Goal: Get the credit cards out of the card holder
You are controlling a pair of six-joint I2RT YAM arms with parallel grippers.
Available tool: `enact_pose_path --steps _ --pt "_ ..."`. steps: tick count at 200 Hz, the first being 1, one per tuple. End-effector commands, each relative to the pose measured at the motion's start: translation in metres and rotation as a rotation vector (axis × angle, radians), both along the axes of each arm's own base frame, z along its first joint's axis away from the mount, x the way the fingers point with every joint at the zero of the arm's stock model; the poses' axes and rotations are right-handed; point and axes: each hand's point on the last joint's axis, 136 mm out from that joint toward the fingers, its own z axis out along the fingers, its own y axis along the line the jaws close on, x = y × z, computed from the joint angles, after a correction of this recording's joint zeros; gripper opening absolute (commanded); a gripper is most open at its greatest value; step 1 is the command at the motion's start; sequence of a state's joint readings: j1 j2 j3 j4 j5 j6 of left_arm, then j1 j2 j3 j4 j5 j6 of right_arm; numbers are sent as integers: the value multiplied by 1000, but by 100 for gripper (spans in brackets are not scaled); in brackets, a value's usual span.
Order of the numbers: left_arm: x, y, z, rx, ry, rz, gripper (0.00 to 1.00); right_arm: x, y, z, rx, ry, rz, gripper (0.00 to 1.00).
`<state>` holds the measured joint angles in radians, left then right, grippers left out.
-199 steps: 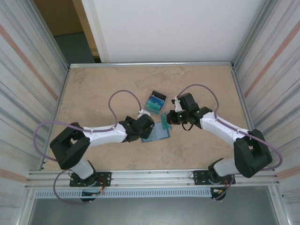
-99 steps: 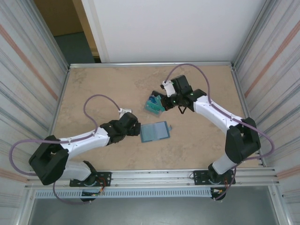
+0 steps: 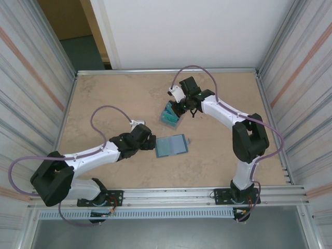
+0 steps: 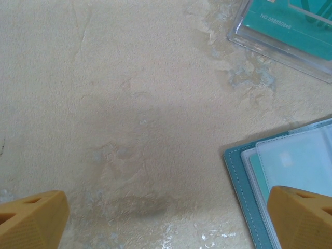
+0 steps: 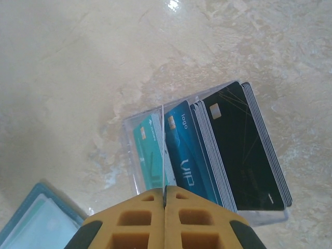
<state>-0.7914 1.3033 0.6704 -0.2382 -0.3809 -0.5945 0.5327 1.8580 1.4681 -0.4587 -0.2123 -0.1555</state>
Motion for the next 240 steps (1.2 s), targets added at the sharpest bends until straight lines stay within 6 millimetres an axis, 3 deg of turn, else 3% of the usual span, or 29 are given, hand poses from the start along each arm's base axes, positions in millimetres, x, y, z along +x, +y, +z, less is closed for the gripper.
enact_pose_path --steps 1,96,115,137,161,201,240 --pt "-3 8 -2 -6 9 24 99 0 6 -5 -35 3 53 0" --pt "-2 11 -3 -18 13 38 99 -9 18 -34 -120 38 123 2" --pt "-2 12 -4 -16 14 38 99 -9 18 -39 -142 50 124 6" --pt "-2 12 -3 -18 12 38 99 -10 19 -44 -173 52 123 19" --pt "-2 13 -3 -20 12 43 99 -9 19 -39 -186 34 111 26" --pt "-2 14 0 -27 5 48 99 -8 15 -22 -153 18 43 26" --pt "-2 20 1 -35 2 74 99 -25 8 -7 -104 47 -92 30"
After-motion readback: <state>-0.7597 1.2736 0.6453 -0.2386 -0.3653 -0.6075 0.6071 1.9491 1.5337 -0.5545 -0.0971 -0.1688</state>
